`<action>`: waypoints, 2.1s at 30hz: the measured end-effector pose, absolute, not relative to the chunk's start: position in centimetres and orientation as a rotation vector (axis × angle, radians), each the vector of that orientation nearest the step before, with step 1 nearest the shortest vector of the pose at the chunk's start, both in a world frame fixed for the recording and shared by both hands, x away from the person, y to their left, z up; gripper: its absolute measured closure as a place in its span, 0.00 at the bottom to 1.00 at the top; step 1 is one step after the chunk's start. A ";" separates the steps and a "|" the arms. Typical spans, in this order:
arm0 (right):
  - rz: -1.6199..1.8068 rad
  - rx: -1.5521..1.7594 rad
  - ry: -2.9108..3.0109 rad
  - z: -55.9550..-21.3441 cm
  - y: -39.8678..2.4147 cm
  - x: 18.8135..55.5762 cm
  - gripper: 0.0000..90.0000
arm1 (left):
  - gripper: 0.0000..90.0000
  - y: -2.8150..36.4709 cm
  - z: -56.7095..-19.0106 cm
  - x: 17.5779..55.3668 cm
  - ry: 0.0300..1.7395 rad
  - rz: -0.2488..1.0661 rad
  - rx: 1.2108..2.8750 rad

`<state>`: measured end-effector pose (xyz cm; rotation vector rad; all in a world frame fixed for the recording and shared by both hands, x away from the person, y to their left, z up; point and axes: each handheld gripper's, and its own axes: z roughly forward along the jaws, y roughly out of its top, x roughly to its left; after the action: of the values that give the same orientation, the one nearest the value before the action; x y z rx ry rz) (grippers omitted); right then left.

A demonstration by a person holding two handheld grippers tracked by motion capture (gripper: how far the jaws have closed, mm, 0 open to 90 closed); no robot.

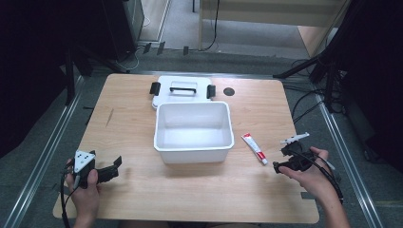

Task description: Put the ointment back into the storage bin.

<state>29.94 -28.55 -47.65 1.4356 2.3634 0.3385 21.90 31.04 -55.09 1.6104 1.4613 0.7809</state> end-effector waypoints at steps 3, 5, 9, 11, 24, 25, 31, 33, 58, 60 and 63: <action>0.299 1.416 2.417 -47.6 -28.1 30.5 0.20 | 0.01 31.0 -55.1 21.9 1.462 0.780 1.611; 0.265 1.386 2.455 -47.6 -27.7 30.8 0.21 | 0.01 31.0 -55.1 21.9 1.462 0.779 1.611; 0.180 1.328 2.536 -47.3 -26.7 31.3 0.24 | 0.01 31.1 -55.1 21.9 1.462 0.776 1.608; 0.139 1.305 2.565 -47.1 -26.2 31.6 0.25 | 0.01 31.1 -55.1 21.9 1.461 0.776 1.607; 0.008 1.364 2.689 -47.9 -23.7 33.9 0.40 | 0.01 31.1 -55.1 22.0 1.463 0.770 1.608; 0.008 1.364 2.689 -47.9 -23.7 33.9 0.40 | 0.01 31.1 -55.1 22.0 1.463 0.770 1.608; 0.005 1.446 2.695 -48.5 -23.5 35.3 0.50 | 0.01 31.1 -55.1 22.0 1.463 0.768 1.605; 0.013 1.458 2.700 -48.7 -23.0 35.6 0.50 | 0.01 31.1 -55.1 22.0 1.462 0.767 1.609; 0.025 1.560 2.683 -49.6 -21.3 38.6 0.75 | 0.01 31.2 -55.1 22.0 1.461 0.766 1.605; 0.026 1.555 2.678 -49.6 -21.2 38.7 0.77 | 0.01 31.2 -55.1 22.0 1.462 0.766 1.605; 0.008 1.549 2.668 -49.7 -21.0 38.8 0.79 | 0.01 31.2 -55.1 22.0 1.461 0.766 1.604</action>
<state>38.80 -21.00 -49.74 1.5494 2.6680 0.0079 22.03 31.20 -55.11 1.6040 1.4615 0.7659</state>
